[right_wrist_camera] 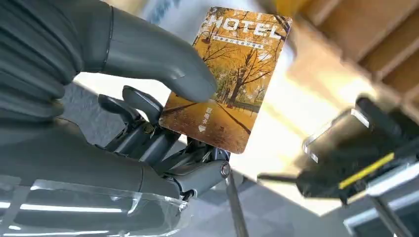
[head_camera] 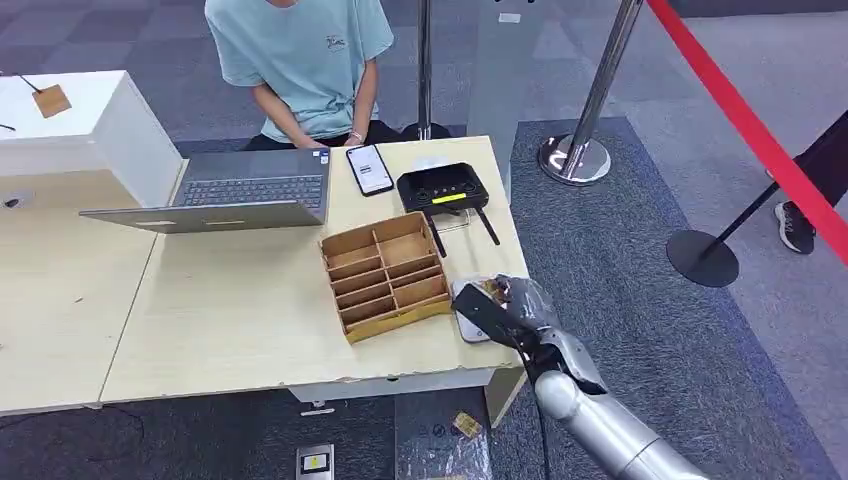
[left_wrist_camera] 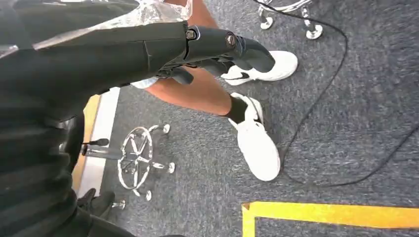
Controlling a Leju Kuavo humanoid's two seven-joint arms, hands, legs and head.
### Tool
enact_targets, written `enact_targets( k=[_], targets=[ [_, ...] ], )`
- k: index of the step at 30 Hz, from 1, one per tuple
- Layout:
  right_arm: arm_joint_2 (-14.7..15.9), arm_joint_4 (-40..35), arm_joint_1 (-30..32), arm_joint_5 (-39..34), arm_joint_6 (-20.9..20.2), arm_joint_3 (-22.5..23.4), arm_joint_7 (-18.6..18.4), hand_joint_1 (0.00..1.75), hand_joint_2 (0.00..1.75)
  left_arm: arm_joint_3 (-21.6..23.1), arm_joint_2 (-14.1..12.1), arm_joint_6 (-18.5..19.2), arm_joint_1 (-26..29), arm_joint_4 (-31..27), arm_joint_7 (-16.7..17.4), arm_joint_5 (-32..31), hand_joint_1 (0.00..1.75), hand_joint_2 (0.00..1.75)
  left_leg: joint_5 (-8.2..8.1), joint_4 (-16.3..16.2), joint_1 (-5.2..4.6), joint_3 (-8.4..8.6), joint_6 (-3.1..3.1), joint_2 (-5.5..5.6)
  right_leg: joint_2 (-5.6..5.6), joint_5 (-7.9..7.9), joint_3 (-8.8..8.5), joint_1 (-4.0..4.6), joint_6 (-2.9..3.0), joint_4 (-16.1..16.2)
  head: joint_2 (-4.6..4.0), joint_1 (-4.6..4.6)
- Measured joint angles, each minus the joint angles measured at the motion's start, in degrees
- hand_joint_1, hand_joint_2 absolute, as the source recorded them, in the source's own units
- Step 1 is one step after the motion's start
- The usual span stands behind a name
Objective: Pass the card to the sensor for recognition and then transmit it.
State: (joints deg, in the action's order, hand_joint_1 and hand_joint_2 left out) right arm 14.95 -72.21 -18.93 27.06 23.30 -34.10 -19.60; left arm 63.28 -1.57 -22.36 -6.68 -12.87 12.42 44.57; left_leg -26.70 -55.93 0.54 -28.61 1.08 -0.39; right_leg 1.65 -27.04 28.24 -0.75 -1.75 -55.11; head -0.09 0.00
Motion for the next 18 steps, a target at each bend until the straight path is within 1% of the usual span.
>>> enact_targets(
  k=[5,12,18],
  targets=[
    [0.31,0.15,-0.56,-0.24,-0.06,0.09,-0.81,1.75,1.75,0.0,0.13,-0.02,0.01,0.0,-0.26,0.02,0.0,1.75,0.0,0.0,0.0,-0.02,0.0,0.01,0.0,0.0,0.01,0.0,0.0,0.0,0.0,-0.02],
    [0.5,2.47,-1.27,-5.48,0.13,1.29,1.35,1.75,1.75,0.0,0.22,-0.04,0.0,0.0,-0.28,0.0,0.0,1.75,0.0,0.0,0.0,-0.02,0.0,0.01,0.0,0.0,0.01,0.0,0.0,0.0,0.0,0.0],
    [0.61,3.98,-1.33,-6.03,0.09,1.71,1.57,1.75,1.75,0.0,0.35,-0.04,0.0,0.0,-0.18,0.02,0.0,1.75,0.0,0.0,0.0,-0.01,0.0,0.01,0.0,0.0,0.01,0.0,0.0,0.0,0.0,0.0]
  ],
)
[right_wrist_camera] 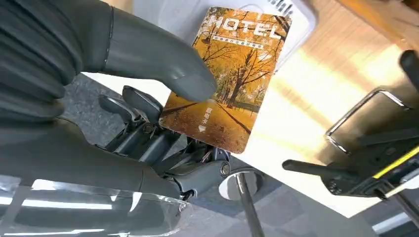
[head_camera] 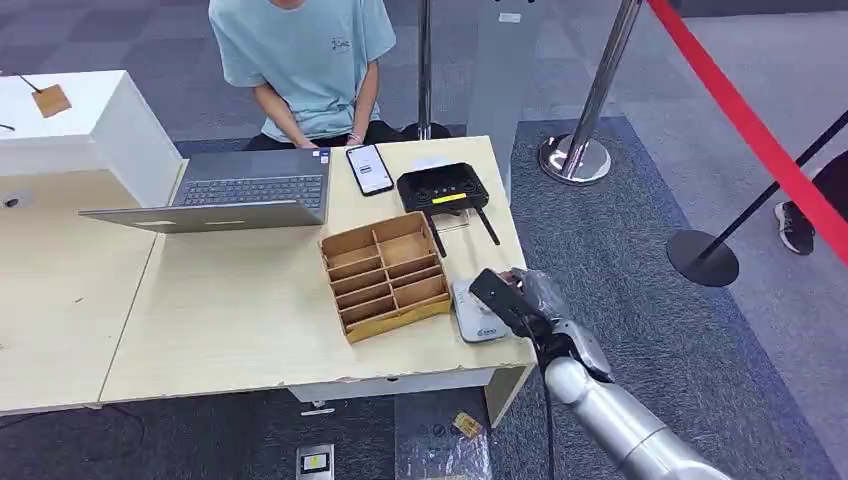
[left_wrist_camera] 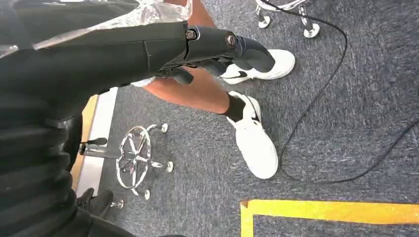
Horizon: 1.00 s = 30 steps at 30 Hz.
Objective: Pass the card to the sensor for recognition and then transmit it.
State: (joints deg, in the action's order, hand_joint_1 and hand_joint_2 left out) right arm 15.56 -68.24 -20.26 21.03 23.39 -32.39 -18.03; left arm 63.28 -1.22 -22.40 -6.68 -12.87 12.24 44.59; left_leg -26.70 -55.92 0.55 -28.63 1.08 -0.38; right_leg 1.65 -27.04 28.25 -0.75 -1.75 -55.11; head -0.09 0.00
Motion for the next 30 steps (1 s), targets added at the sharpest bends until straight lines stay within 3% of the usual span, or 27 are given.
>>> enact_targets(
  k=[15,30],
  targets=[
    [0.0,1.77,-0.03,-0.13,-0.46,0.63,-0.02,1.75,1.75,0.0,0.17,0.0,0.0,0.0,0.0,-0.02,0.0,1.75,0.0,0.0,0.0,0.0,0.0,0.0,0.0,0.0,0.0,0.0,0.0,0.0,0.0,0.0],
    [-1.4,8.68,-0.24,0.04,0.24,0.37,1.81,1.75,1.75,0.0,0.26,-0.35,-0.03,0.0,0.0,-0.57,0.0,1.75,0.0,0.01,0.01,0.06,0.0,-0.01,0.0,0.0,-0.04,0.01,0.0,0.01,0.0,-0.02]
  ],
)
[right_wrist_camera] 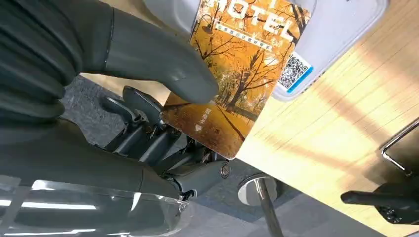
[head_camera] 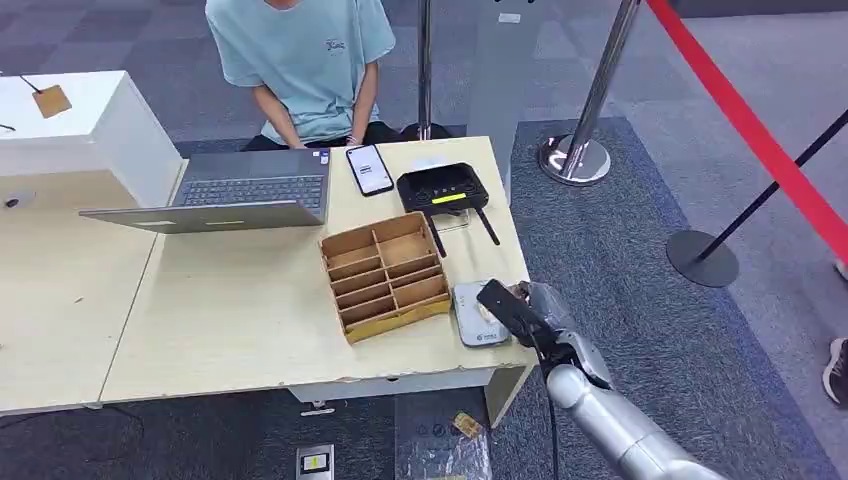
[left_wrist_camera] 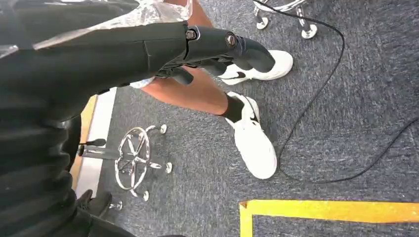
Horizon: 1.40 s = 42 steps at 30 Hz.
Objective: Pass the card to the sensor for recognition and then transmit it.
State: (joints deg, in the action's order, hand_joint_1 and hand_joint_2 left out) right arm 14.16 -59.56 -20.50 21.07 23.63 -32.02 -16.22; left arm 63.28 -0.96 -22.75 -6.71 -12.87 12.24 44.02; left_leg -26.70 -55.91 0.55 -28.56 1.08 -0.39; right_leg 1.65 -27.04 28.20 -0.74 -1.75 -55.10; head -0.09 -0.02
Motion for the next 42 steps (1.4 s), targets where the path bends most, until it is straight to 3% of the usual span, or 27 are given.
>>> enact_targets(
  k=[16,28,42],
  targets=[
    [-1.62,1.51,-0.71,0.72,-0.17,-0.5,1.18,1.75,1.75,0.0,0.0,0.04,-0.01,0.02,0.0,-0.02,0.0,1.75,0.03,0.0,0.0,0.13,0.01,-0.03,-0.02,0.05,-0.13,0.0,0.05,0.0,0.0,0.02],
    [-0.79,-4.52,-2.1,3.58,0.24,-0.72,-1.33,1.75,1.75,0.0,0.0,0.02,0.01,0.02,-0.07,0.07,0.0,1.75,0.05,-0.01,0.0,0.03,0.01,-0.05,-0.03,0.07,-0.04,0.0,0.03,-0.01,0.0,0.02],
    [0.44,-13.71,-10.91,8.26,-5.25,-1.75,-5.03,1.75,1.75,0.07,0.0,0.55,0.0,0.02,-0.48,-0.5,0.0,1.75,0.06,-0.01,-0.01,-0.06,0.01,-0.07,-0.04,0.07,0.05,0.0,0.03,-0.04,0.0,0.02]
  ],
)
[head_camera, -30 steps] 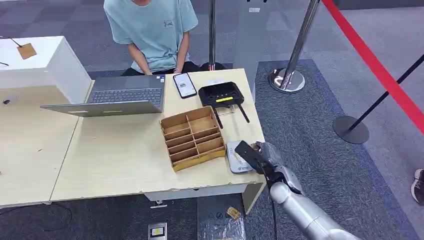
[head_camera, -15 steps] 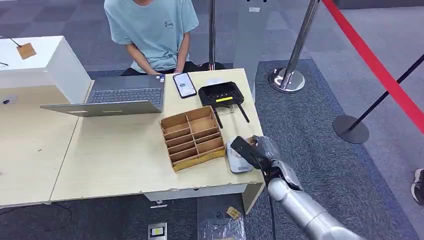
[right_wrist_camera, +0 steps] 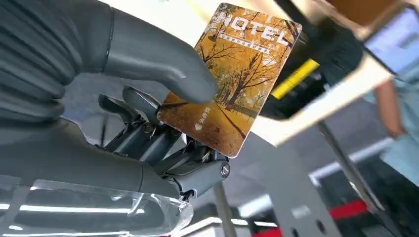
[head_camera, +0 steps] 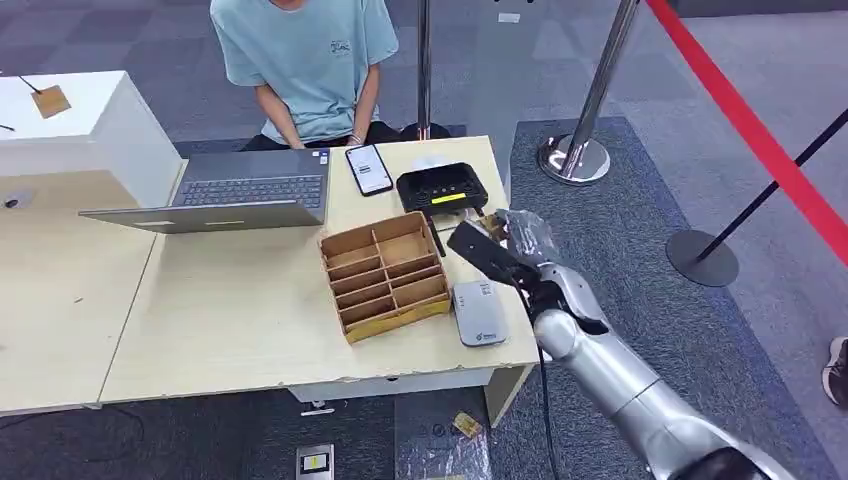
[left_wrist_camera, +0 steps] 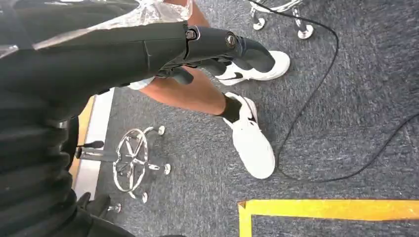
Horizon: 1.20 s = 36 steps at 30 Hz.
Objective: Pass the card to the sensor for recognition and then transmit it.
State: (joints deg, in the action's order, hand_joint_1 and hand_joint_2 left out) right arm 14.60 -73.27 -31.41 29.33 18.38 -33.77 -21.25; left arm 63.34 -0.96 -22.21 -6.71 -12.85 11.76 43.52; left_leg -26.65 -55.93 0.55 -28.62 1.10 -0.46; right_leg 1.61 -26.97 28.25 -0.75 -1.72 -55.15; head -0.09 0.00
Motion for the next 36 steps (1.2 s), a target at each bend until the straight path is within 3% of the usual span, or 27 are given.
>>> enact_targets(
  k=[8,15,25,36],
  targets=[
    [-1.29,-1.4,-8.1,0.76,-3.67,-2.25,0.05,1.75,1.75,0.22,0.0,0.52,-0.04,0.0,-0.59,-0.94,0.0,1.75,0.01,0.0,0.0,-0.05,0.0,0.0,0.0,0.0,0.01,0.0,0.0,-0.02,0.0,0.0],
    [-4.34,0.39,-15.24,1.62,-7.01,-5.48,1.16,1.75,1.75,0.92,0.0,0.63,-0.24,0.0,-0.89,-2.1,0.0,1.75,0.04,0.0,0.01,-0.12,0.04,0.02,-0.01,0.0,0.09,0.0,0.01,-0.06,0.0,0.0],
    [-9.62,10.35,-25.14,5.64,-11.17,-10.65,2.91,1.75,1.75,1.99,-0.18,1.38,-0.32,0.09,-0.74,-3.54,0.0,1.75,0.04,0.0,0.01,-0.21,0.04,0.03,-0.01,0.0,0.18,0.01,0.01,-0.08,0.0,-0.02],
    [-13.35,20.72,-31.97,13.05,-15.08,-15.34,2.86,1.75,1.75,3.02,-0.39,1.95,-0.35,0.11,-0.57,-4.46,0.0,1.75,0.04,0.0,0.01,-0.26,0.04,0.05,0.0,0.0,0.25,0.01,0.01,-0.08,0.0,0.0]
  ],
)
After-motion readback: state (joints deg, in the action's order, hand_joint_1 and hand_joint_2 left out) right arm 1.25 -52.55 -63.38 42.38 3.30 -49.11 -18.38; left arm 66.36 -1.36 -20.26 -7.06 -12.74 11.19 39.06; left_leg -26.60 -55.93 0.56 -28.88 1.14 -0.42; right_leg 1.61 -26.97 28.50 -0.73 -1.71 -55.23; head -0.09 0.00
